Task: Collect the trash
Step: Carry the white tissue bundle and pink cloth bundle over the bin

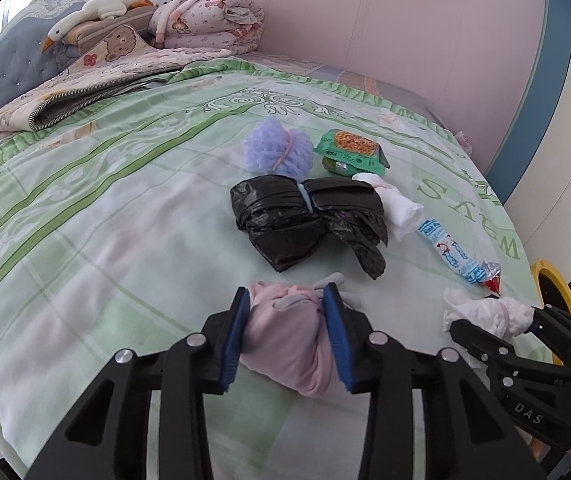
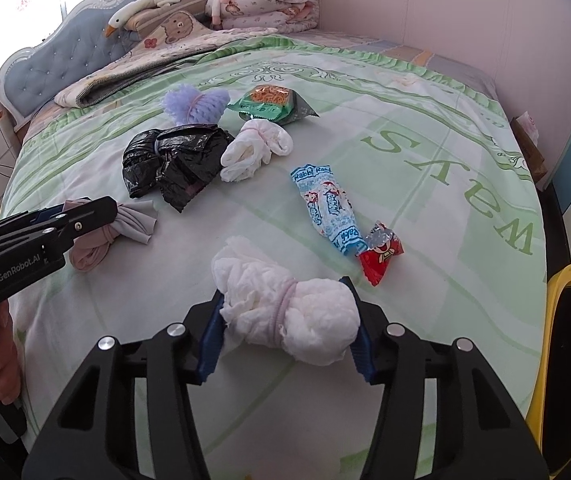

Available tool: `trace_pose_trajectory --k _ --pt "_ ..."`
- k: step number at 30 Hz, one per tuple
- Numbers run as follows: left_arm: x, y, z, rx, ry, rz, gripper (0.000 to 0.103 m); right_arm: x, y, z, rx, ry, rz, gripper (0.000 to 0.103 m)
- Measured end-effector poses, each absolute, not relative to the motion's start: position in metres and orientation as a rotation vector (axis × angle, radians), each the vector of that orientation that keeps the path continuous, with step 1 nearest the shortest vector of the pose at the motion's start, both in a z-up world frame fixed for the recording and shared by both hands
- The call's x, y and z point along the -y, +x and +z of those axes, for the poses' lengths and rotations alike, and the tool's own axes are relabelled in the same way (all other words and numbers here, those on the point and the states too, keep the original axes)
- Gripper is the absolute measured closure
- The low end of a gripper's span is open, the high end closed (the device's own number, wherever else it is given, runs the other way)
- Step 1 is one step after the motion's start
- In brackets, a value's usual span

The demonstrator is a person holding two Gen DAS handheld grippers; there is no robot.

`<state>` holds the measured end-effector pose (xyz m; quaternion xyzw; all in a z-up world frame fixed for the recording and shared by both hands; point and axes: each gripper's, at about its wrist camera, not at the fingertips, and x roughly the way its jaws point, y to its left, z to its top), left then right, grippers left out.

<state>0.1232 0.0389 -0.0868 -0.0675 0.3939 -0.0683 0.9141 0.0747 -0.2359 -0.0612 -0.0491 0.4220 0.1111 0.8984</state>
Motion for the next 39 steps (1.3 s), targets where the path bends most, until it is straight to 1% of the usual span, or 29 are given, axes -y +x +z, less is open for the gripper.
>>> trace_pose_trajectory --k 11,22,28,39 --pt "-0.048 0.119 -0.082 -0.810 -0.177 -0.151 0.070 0.240 0.070 -0.054 -0.861 -0.062 0.246 0.054" --pt "-0.060 0.111 -0.058 -0.768 -0.186 -0.118 0.070 0.248 0.061 -0.033 -0.829 -0.025 0.241 0.054" --pt "-0.059 0.106 -0.037 -0.728 -0.164 -0.108 0.070 0.254 0.056 -0.012 -0.807 -0.004 0.243 0.054" --pt "-0.041 0.087 0.008 -0.629 -0.111 -0.151 0.070 0.269 0.033 0.044 -0.715 -0.042 0.236 0.054"
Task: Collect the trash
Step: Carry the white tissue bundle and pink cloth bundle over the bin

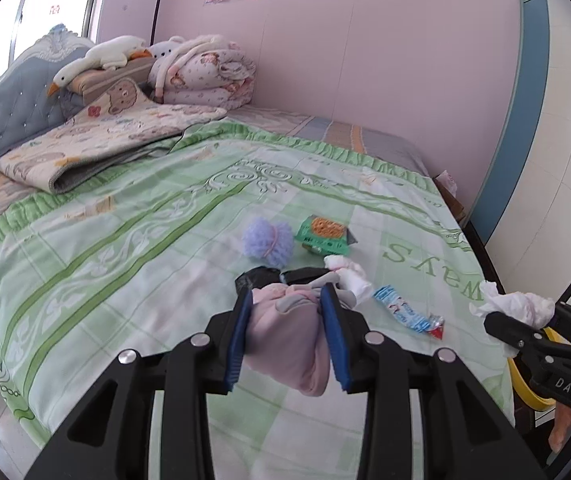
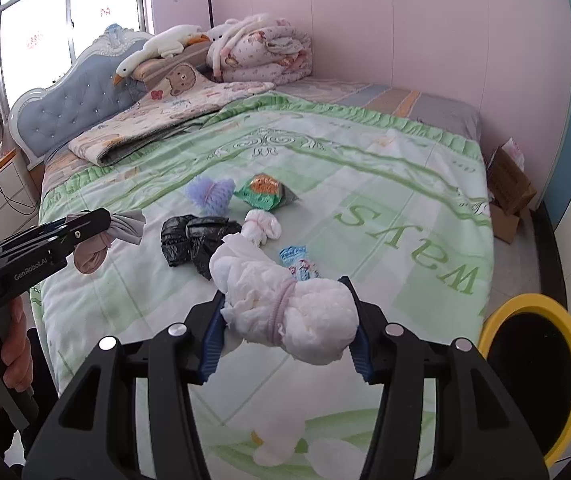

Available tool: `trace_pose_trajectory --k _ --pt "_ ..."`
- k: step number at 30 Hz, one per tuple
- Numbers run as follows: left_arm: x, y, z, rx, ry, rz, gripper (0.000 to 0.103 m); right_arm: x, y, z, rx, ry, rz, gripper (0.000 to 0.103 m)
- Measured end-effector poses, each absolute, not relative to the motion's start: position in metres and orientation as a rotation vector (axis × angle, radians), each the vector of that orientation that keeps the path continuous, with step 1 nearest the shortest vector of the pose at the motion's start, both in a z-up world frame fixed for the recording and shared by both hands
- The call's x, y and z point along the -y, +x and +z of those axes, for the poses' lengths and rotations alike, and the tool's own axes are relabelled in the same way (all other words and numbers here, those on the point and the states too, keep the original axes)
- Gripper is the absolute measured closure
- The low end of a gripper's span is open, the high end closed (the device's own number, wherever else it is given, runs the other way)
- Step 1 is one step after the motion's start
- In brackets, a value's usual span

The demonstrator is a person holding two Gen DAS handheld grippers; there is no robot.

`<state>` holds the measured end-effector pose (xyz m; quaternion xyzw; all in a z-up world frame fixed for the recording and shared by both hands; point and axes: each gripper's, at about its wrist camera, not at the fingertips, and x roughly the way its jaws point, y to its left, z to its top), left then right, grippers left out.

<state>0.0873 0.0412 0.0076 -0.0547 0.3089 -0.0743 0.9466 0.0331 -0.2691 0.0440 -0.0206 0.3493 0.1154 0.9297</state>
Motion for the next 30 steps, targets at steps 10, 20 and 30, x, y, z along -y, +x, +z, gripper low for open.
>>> trace_pose_trajectory --k 10,20,30 --pt "-0.007 0.079 0.043 -0.571 -0.085 -0.217 0.070 0.308 0.019 0.083 -0.648 -0.027 0.187 0.054" --pt "0.037 0.081 0.067 -0.543 -0.043 -0.278 0.070 0.354 0.006 0.114 -0.585 0.009 0.132 0.054" --pt "0.090 0.092 0.074 -0.550 -0.028 -0.355 0.070 0.411 0.000 0.125 -0.569 0.049 0.047 0.053"
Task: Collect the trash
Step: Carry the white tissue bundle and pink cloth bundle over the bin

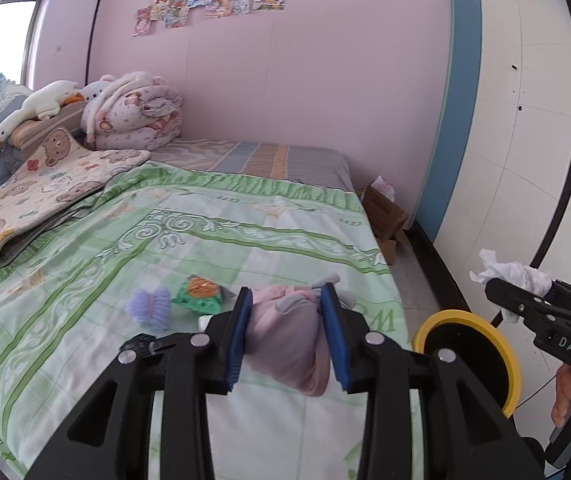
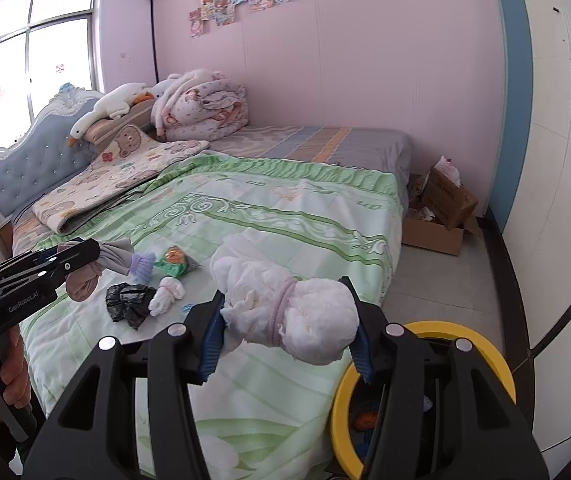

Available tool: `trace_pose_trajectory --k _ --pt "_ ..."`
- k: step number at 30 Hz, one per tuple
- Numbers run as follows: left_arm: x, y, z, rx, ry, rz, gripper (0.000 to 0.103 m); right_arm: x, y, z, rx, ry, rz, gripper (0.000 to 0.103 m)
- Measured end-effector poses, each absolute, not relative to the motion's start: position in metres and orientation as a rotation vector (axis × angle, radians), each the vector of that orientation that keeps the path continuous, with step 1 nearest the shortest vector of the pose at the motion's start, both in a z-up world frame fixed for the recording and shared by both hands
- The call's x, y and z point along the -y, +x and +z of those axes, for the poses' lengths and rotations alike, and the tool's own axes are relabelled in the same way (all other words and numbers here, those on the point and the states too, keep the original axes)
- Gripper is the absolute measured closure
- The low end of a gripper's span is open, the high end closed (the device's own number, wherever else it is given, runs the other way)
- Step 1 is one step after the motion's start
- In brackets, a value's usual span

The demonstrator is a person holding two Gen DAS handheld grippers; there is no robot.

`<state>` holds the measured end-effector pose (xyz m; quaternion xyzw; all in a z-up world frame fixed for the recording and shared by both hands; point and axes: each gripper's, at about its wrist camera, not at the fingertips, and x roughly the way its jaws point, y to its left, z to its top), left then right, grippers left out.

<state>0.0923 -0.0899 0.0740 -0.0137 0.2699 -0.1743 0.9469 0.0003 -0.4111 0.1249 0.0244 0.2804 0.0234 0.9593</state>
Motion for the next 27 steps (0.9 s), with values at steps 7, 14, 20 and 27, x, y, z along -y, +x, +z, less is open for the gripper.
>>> trace_pose_trajectory --k 7,14,20,27 --pt "0.135 0.100 0.074 -0.559 -0.010 -0.423 0.070 0.447 -0.003 0.127 -0.565 0.075 -0.009 0.053" --pt "0.179 0.105 0.068 -0.573 0.014 -0.483 0.070 0.487 -0.003 0.124 -0.563 0.106 -0.067 0.053" --pt "0.210 0.109 0.059 -0.596 0.031 -0.533 0.070 0.521 -0.002 0.116 -0.567 0.138 -0.110 0.053" --pt "0.247 0.104 0.045 -0.626 0.058 -0.594 0.070 0.551 -0.004 0.101 -0.586 0.162 -0.153 0.053"
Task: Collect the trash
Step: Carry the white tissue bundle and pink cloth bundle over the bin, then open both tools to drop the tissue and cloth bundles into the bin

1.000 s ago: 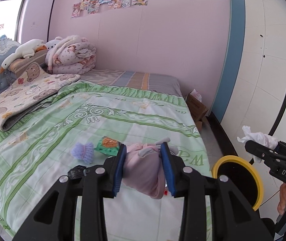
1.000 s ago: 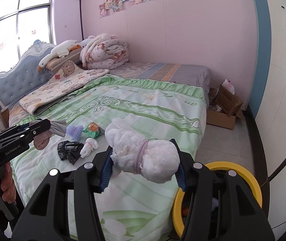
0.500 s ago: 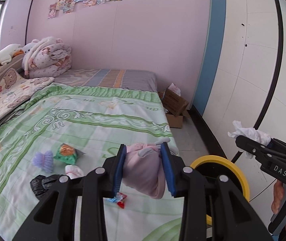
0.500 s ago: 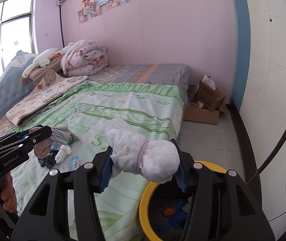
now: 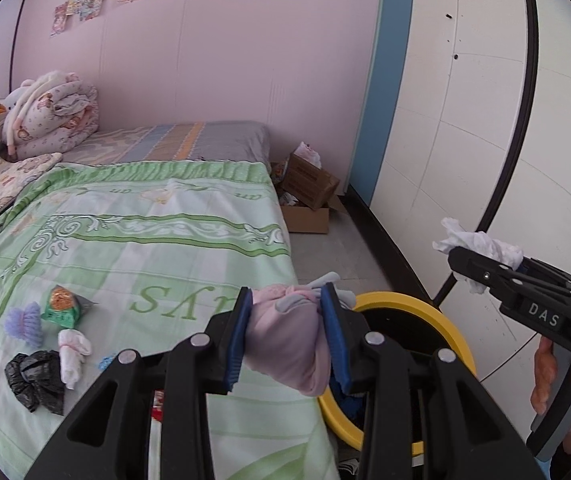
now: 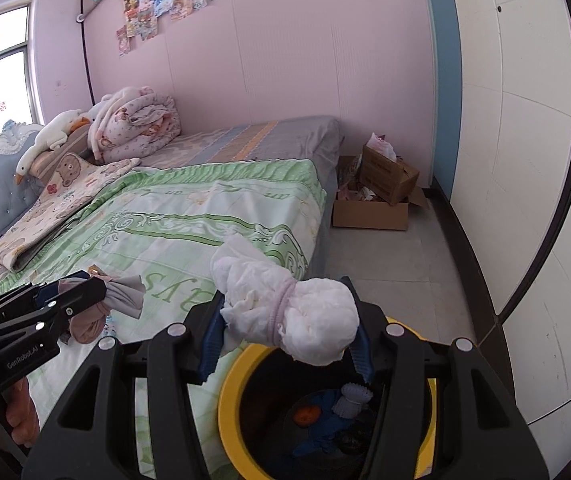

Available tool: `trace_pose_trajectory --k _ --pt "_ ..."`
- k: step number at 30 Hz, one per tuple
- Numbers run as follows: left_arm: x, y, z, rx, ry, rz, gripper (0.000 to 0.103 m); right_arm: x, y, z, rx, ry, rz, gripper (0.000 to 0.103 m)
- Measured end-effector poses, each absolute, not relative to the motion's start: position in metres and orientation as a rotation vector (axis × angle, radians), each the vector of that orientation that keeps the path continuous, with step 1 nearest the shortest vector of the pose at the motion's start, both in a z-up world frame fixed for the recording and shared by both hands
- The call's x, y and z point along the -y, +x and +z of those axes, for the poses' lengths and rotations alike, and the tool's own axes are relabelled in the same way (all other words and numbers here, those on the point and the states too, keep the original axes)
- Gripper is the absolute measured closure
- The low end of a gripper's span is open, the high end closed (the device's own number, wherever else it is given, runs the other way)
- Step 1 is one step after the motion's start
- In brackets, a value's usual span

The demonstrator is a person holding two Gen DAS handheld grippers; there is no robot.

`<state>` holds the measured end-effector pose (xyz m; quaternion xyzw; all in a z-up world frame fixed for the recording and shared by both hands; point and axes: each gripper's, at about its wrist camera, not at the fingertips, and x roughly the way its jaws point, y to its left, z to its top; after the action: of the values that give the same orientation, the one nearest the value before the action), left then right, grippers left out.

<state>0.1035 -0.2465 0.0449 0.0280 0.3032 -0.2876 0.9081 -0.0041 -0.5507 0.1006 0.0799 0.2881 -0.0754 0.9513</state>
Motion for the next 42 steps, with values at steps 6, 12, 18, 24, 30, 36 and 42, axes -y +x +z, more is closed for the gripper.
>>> trace_pose_trajectory --k 6,12,18,24,30,36,42 --pt "0.275 0.100 0.033 -0.645 0.085 -0.631 0.070 0.572 -0.005 0.084 -0.611 0.182 -0.187 0.053" --pt "0.297 0.103 0.015 -0.675 0.100 -0.653 0.070 0.589 -0.004 0.067 -0.635 0.203 -0.213 0.053" --pt "0.313 0.107 -0.006 -0.722 0.103 -0.665 0.070 0.604 0.000 0.047 -0.661 0.226 -0.233 0.053" --pt "0.326 0.107 -0.021 -0.754 0.121 -0.683 0.069 0.615 0.003 0.030 -0.682 0.264 -0.249 0.053" --pt "0.334 0.104 -0.026 -0.768 0.123 -0.710 0.064 0.622 0.001 0.022 -0.688 0.280 -0.262 0.047" --pt "0.334 0.100 -0.024 -0.751 0.124 -0.712 0.049 0.632 -0.002 0.017 -0.688 0.317 -0.287 0.042" --pt "0.328 0.104 -0.024 -0.757 0.114 -0.699 0.048 0.637 -0.006 0.014 -0.691 0.344 -0.295 0.041"
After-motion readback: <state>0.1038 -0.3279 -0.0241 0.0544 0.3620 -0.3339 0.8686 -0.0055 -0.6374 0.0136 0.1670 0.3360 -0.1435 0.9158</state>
